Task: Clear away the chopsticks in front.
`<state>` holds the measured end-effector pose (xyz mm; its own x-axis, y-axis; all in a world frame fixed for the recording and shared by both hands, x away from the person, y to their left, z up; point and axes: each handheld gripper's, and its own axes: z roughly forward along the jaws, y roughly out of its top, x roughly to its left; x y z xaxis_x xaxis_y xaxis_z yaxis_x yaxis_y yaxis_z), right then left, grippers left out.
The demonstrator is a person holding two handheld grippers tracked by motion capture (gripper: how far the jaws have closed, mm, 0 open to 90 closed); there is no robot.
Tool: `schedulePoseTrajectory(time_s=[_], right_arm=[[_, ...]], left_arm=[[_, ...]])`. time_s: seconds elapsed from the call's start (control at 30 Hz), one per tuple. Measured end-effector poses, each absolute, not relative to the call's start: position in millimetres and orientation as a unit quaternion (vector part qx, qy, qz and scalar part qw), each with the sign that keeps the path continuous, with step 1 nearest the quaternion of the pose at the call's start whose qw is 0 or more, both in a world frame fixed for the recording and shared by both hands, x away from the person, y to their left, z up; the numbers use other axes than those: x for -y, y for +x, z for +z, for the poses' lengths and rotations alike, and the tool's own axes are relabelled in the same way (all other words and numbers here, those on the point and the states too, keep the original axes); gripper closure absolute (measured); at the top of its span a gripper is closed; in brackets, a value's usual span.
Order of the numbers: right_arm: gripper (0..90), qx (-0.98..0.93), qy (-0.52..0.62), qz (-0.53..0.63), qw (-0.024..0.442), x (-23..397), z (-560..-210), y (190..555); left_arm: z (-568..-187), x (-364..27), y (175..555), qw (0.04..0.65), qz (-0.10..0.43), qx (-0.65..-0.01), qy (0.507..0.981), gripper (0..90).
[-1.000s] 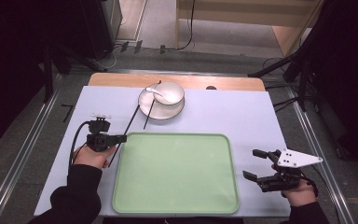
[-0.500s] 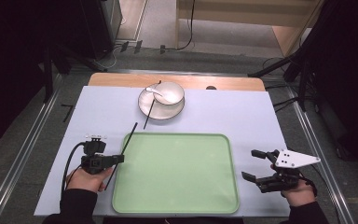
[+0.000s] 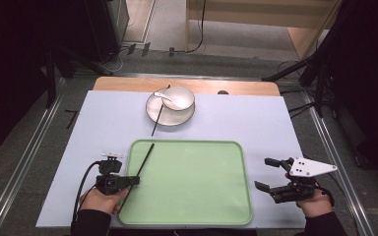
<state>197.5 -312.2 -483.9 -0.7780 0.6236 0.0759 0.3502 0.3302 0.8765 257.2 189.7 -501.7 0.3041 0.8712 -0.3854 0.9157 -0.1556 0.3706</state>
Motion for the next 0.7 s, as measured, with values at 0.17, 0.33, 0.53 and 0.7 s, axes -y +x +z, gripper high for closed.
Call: schedulePoseTrajectory(time_s=[0.17,0.33,0.53,0.7], right_arm=[[16.4,-0.805,0.303,0.492,0.138,311.3,-483.8,196.9],[16.4,-0.804,0.303,0.493,0.139,311.8,-483.8,196.9],[16.4,-0.805,0.301,0.493,0.138,311.5,-483.8,196.7],[16.4,-0.802,0.3,0.497,0.143,311.7,-482.8,195.9]], left_arm=[[-504.2,-181.0,259.2,0.282,-0.042,-0.578,0.765,86.1],[-505.0,-180.4,258.6,0.291,-0.043,-0.574,0.764,83.4],[-504.8,-180.4,258.8,0.293,-0.048,-0.571,0.766,80.2],[-499.6,-180.0,262.3,0.296,-0.079,-0.538,0.786,63.6]])
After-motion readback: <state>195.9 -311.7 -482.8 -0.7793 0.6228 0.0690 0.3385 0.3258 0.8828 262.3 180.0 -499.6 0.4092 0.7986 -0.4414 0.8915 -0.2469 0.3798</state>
